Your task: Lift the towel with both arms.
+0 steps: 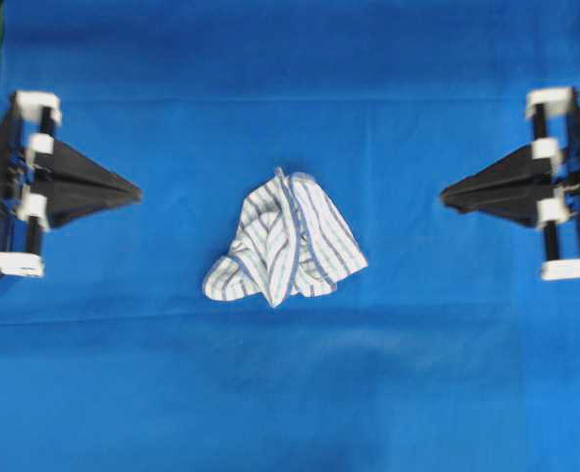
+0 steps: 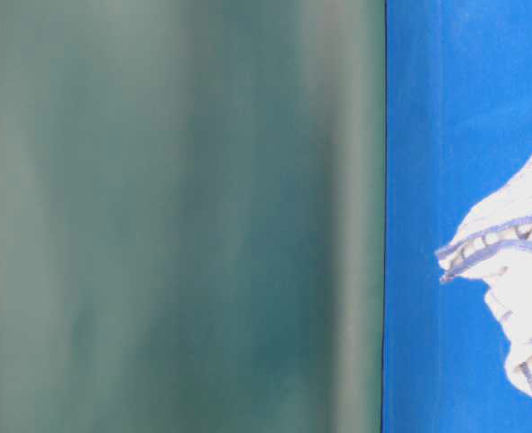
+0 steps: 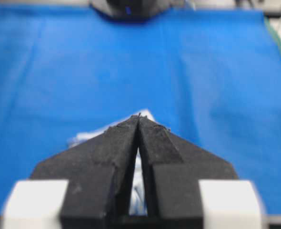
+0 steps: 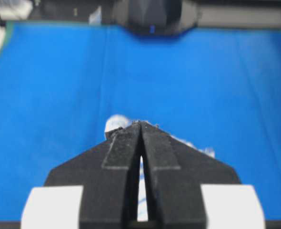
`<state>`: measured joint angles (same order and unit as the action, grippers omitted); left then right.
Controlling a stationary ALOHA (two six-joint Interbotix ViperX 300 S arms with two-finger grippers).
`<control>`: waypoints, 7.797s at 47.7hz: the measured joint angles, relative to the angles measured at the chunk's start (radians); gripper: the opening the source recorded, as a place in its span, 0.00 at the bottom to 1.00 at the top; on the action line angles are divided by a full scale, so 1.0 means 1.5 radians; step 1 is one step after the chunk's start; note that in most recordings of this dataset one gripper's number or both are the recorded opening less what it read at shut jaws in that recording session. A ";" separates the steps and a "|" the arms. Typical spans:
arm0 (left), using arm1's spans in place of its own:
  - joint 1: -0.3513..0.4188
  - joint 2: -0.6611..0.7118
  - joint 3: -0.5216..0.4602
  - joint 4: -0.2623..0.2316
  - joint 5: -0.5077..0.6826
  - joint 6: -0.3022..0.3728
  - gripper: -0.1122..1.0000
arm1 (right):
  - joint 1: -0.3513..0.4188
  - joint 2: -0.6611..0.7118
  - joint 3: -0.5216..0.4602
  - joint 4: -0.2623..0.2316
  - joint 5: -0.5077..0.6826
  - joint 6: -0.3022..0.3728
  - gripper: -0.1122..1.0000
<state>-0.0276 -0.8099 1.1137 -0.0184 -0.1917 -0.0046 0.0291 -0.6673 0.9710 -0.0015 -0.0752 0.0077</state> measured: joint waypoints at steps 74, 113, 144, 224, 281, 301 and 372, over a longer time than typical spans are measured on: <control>-0.069 0.626 -0.153 -0.004 -0.030 -0.004 0.87 | 0.038 0.587 -0.197 0.021 0.013 0.001 0.63; -0.025 0.472 -0.236 -0.004 0.184 -0.007 0.13 | 0.035 0.454 -0.213 0.021 0.134 0.000 0.15; 0.004 0.295 -0.489 0.007 0.472 0.029 0.13 | 0.007 0.167 -0.364 -0.039 0.395 -0.003 0.15; -0.045 0.334 -0.328 0.000 0.355 0.028 0.91 | 0.014 0.253 -0.262 -0.044 0.325 0.076 0.71; -0.081 0.629 -0.237 -0.003 0.115 0.026 0.91 | 0.027 0.591 -0.206 -0.044 0.021 0.090 0.71; -0.081 0.635 -0.247 -0.004 0.119 0.026 0.47 | 0.005 0.592 -0.209 -0.042 0.020 0.092 0.13; -0.002 0.292 -0.675 0.002 0.621 0.036 0.21 | 0.013 0.218 -0.619 -0.081 0.620 0.076 0.13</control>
<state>-0.0307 -0.3712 0.1012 -0.0153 0.7394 0.0491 0.0491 -0.3405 0.0430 -0.1227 0.8544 0.1212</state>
